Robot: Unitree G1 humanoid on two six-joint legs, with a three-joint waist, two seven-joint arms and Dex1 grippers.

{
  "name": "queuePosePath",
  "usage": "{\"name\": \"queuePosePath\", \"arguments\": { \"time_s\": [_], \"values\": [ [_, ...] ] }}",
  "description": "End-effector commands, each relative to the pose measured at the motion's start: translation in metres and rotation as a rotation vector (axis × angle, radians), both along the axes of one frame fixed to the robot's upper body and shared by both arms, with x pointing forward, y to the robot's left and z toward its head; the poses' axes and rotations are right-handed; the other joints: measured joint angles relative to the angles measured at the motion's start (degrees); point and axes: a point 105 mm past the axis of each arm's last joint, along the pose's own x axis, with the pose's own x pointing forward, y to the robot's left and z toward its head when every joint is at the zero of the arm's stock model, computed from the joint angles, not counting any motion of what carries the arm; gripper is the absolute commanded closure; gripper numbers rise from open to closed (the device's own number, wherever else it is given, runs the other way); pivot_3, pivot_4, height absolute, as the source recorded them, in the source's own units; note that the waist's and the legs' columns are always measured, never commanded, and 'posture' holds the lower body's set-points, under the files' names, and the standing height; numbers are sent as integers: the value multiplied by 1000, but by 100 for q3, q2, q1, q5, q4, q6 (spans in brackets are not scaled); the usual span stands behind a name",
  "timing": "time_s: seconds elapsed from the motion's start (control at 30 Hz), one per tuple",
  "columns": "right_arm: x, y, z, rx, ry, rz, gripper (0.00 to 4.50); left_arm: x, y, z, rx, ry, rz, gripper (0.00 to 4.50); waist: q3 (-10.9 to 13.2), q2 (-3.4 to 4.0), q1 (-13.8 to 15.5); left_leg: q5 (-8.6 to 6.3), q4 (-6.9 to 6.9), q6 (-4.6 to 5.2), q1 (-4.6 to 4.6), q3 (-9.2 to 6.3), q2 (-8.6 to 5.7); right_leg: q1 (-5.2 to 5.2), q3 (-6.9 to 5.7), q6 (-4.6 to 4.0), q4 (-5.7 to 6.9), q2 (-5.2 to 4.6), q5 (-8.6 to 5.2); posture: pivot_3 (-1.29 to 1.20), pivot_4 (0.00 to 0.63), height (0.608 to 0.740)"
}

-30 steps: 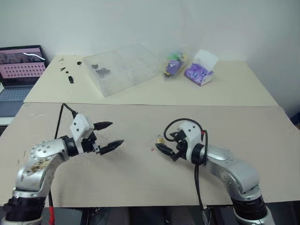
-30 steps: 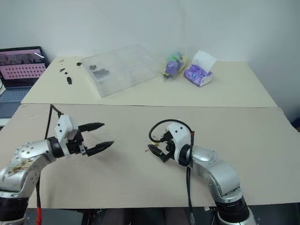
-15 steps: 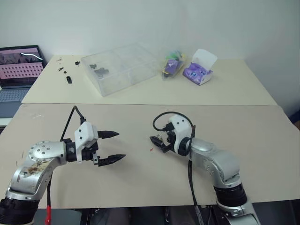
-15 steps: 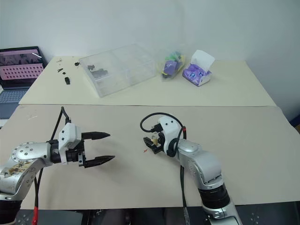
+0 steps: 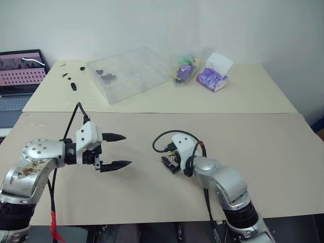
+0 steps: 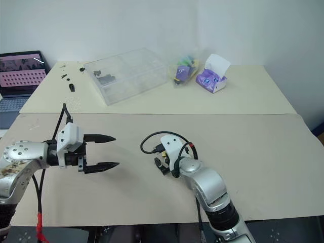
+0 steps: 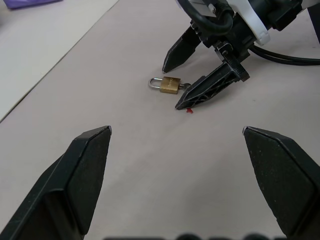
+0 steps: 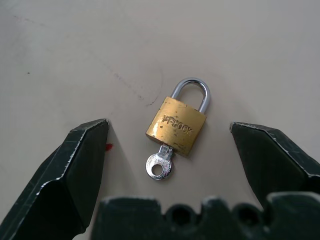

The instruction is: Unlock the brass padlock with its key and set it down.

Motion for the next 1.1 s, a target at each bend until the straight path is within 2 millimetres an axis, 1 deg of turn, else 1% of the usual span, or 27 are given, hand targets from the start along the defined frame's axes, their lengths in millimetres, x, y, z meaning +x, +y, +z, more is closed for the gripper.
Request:
{"name": "queuePosePath", "arguments": {
  "time_s": [0.03,0.2,0.33,0.43,0.5,0.53,0.57,0.6,0.7,0.9,1.0,1.1],
  "values": [
    [4,3,4,26,-18,-19,0,2,0,8,3,-31,-5,19,0,0,-15,0,0,0,0,0,1,0,0,0,0,0,0,0,150,740],
    [5,6,1,67,4,-25,0,4,-1,8,-1,-39,-3,19,-1,-2,-23,0,0,0,6,-1,6,1,0,0,7,7,0,0,150,740],
    [6,3,1,53,-1,-33,1050,4,-1,6,-3,-43,-1,0,-1,-2,-22,1,0,0,10,-1,7,2,0,11,8,7,-5,0,150,740],
    [8,1,3,39,-14,-34,2060,5,-2,6,-8,-49,2,0,-2,-2,-24,2,0,0,9,-1,7,1,0,10,8,7,-5,0,150,740],
    [9,0,4,29,-21,-31,2812,6,-2,6,-14,-53,5,0,-2,-2,-25,2,0,0,8,-1,7,1,0,5,7,7,-3,0,150,740],
    [9,0,4,25,-24,-29,3070,7,-2,6,-15,-56,7,0,-2,-2,-24,2,0,0,8,-1,7,1,0,4,7,7,-2,0,150,740],
    [9,0,5,25,-27,-27,3439,8,-2,6,-16,-58,9,0,-2,-2,-23,2,0,0,7,0,7,1,0,4,7,7,-2,0,150,740],
    [9,0,6,24,-29,-25,3599,8,-2,6,-16,-59,11,0,-2,-2,-23,2,0,0,7,-1,7,1,0,3,7,7,-3,0,150,740],
    [11,-2,6,8,-44,-19,3598,10,-3,5,-23,-63,15,0,-2,-2,-15,2,0,0,7,-1,7,1,0,4,6,7,-3,0,150,740],
    [16,-5,20,12,-141,14,3598,12,-8,2,-36,-66,13,0,-1,-2,-15,2,0,0,5,0,5,1,1,4,5,6,-3,0,150,740],
    [19,-9,38,29,-246,84,3598,14,-9,2,-50,-70,22,0,0,-1,-7,2,0,0,4,-1,5,0,1,3,6,7,-3,0,150,740],
    [20,-16,53,37,-330,214,3598,15,-11,3,-64,-69,24,0,0,-1,2,2,1,1,0,-1,1,2,1,9,0,4,-4,0,150,740]
  ]
}}
